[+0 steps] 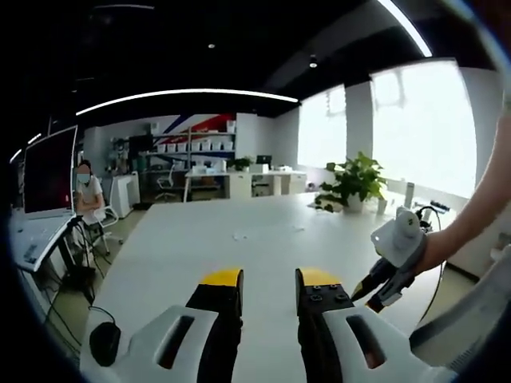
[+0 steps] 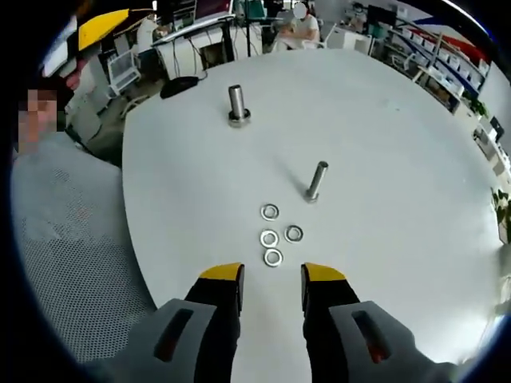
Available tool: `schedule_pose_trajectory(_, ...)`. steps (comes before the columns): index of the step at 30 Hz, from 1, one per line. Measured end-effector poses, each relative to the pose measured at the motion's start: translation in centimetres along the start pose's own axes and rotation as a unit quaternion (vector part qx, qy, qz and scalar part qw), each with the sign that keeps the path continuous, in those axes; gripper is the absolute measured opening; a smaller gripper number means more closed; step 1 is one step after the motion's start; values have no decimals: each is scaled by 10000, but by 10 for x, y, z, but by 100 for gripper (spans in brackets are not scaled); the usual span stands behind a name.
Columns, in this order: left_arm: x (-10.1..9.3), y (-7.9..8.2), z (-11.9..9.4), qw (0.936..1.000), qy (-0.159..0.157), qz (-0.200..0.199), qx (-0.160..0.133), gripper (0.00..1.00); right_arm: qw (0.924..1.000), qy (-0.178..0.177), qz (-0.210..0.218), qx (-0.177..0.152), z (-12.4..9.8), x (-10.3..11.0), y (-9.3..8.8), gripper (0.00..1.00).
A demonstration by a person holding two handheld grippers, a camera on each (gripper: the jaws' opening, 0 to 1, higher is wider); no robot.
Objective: Place the washer onto the threaded stud by aligning its center hole with the stud, sliding it down to the base, and recovering from edge contact or off-axis alignment until the washer reaches the visible bottom stop.
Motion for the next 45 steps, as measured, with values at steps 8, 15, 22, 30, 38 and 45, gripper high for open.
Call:
schedule_pose_trajectory(8,4,-2,0,10000,14,-50,64,24,9996,112,-128,241,10,1,1,29)
schedule_pose_trajectory(15,5,-3,1,9999,-7,-122,86,24,9986,176,-207,464,19,-2,-1,29)
schedule_pose_trajectory(22,1,-4,0,9999,-50,-88,118,24,9980,257,-166,550,27,-2,-1,29)
schedule_pose_trajectory(30,2,-5,2,9998,-60,-117,131,24,9966,310,-336,681,31,-3,-3,25)
schedule_pose_trajectory(38,2,-8,2,9997,-75,-91,193,24,9920,335,-927,787,32,-6,0,22)
schedule_pose_trajectory(45,2,-10,3,9996,-78,-111,248,23,9903,428,-946,928,33,-7,3,21)
Point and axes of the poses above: the point that each gripper's makers call its tool centre point, and the gripper's own axes: z roughly forward along the fingers, x roughly to its left, y roughly out of its top, the point moved 6 cm from there along -z, roughly backward along the fingers, and after that the axes turned 3 degrees about -z, right-handed, at the moved point
